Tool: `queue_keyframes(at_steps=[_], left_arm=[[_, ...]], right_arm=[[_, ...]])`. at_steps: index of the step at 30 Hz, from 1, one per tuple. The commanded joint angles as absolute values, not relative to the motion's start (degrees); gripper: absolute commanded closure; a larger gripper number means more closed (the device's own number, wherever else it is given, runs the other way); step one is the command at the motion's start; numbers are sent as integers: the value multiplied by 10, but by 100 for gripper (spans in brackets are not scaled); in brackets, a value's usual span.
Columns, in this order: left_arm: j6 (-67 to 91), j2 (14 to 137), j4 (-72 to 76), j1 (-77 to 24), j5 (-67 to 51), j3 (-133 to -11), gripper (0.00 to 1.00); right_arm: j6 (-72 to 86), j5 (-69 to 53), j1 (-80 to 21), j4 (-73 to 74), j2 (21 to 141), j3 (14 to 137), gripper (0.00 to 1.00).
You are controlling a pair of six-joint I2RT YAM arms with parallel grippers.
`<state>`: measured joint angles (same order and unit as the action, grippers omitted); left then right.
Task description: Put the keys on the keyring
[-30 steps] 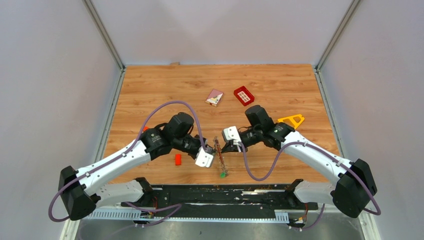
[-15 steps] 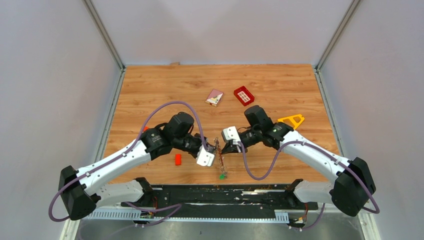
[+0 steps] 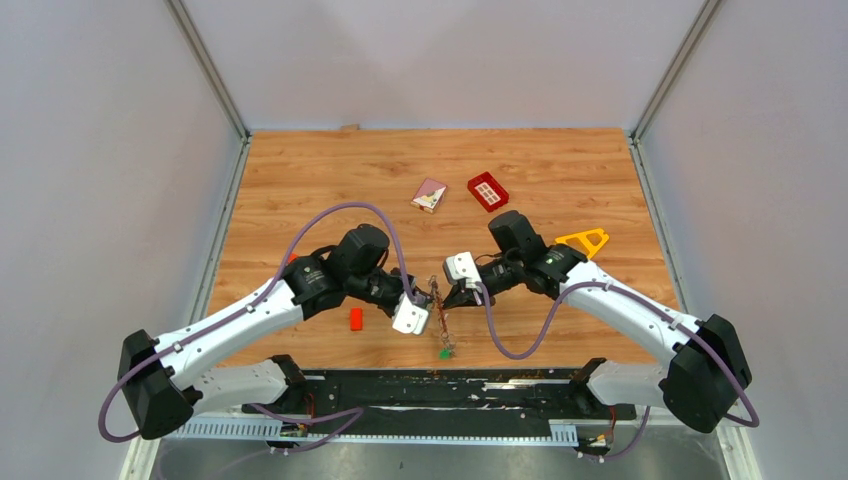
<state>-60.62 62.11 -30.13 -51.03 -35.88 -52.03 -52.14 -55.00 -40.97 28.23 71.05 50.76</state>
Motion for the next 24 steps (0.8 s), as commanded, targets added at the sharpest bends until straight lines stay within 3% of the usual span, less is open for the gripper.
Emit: queue_keyframes(at_steps=[1,24], left_arm=[[-618,622,-286,-515,-384,-520,100],[-685,612,-318,-517,-406,-496,100]], right_arm=[[-516,-581,-412,266,708,535,100],[-505,-583,-404,268,706,542,100]])
